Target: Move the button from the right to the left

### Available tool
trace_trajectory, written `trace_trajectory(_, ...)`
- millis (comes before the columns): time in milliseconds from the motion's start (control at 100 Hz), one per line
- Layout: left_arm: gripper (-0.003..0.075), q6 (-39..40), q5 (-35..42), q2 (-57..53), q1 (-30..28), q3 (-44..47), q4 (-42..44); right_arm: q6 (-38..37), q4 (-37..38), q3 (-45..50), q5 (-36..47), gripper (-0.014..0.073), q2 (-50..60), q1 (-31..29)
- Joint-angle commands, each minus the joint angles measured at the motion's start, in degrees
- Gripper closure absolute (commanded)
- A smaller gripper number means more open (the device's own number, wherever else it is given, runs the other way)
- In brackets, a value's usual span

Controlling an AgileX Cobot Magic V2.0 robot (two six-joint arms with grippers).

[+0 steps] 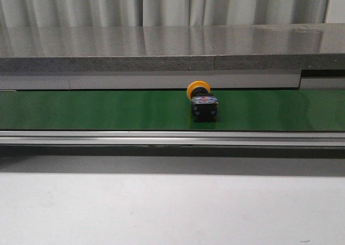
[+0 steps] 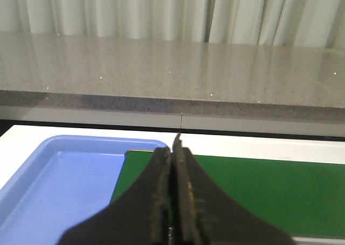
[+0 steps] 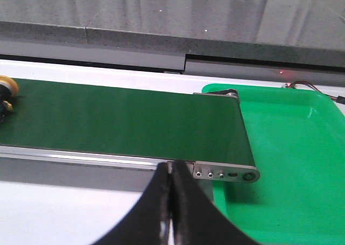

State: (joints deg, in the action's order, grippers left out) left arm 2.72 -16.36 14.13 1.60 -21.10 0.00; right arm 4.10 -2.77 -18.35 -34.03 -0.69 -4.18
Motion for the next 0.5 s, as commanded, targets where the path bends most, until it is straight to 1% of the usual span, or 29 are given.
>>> trace_trajectory(0, 0.0740, 0.23, 2.37, 5.21, -0.17, -5.11, -0.34, 0.13, -0.03, -1.32, 3.96, 0.0661, -0.75, 0.06)
trace_trajectory(110, 0.0739, 0.23, -0.69, 11.02, -0.17, -9.49, -0.34, 0.13, -0.03, -1.32, 3.96, 0.0661, -0.75, 0.06)
trace_trajectory(190, 0.0736, 0.11, -4.26, 15.02, -0.17, -12.76, 0.00, 0.13, -0.03, -1.32, 3.96, 0.0661, -0.75, 0.06)
trace_trajectory(260, 0.0698, -1.51, -6.35, 18.64, -0.17, -15.17, -0.34, 0.13, -0.03, -1.32, 3.96, 0.0661, -0.75, 0.06)
trace_trajectory(330, 0.0614, -3.43, -7.16, 22.11, -0.17, -17.15, -0.34, 0.13, -0.03, -1.32, 3.96, 0.0661, -0.75, 0.06)
trace_trajectory(350, 0.0580, -3.93, -7.16, 23.06, -0.17, -17.46, -0.34, 0.13, -0.03, -1.32, 3.96, 0.0661, -0.75, 0.06)
trace_trajectory(380, 0.0514, -4.21, -7.16, 24.29, -0.17, -18.23, -0.34, 0.13, -0.03, -1.32, 3.96, 0.0661, -0.75, 0.06)
trace_trajectory(400, 0.0484, -4.21, -7.16, 25.19, -0.17, -18.69, -0.34, 0.13, -0.03, -1.32, 3.96, 0.0661, -0.75, 0.06)
trace_trajectory(440, 0.0389, -4.21, -7.16, 26.93, -0.17, -19.41, -0.34, 0.13, -0.03, -1.32, 3.96, 0.0661, -0.75, 0.06)
trace_trajectory(450, 0.0354, -4.21, -7.25, 27.23, -0.17, -19.70, -0.34, 0.13, -0.03, -1.32, 3.96, 0.0661, -0.75, 0.06)
trace_trajectory(470, 0.0321, -4.21, -7.42, 28.09, -0.17, -20.16, -0.34, 0.13, -0.03, -1.32, 3.96, 0.0661, -0.75, 0.06)
trace_trajectory(480, 0.0287, -4.21, -7.42, 28.69, -0.17, -20.31, -0.34, 0.13, -0.03, -1.32, 3.96, 0.0661, -0.75, 0.06)
trace_trajectory(490, 0.0270, -4.21, -7.60, 29.00, -0.17, -20.47, -0.34, 0.13, -0.03, -1.32, 3.96, 0.0661, -0.75, 0.06)
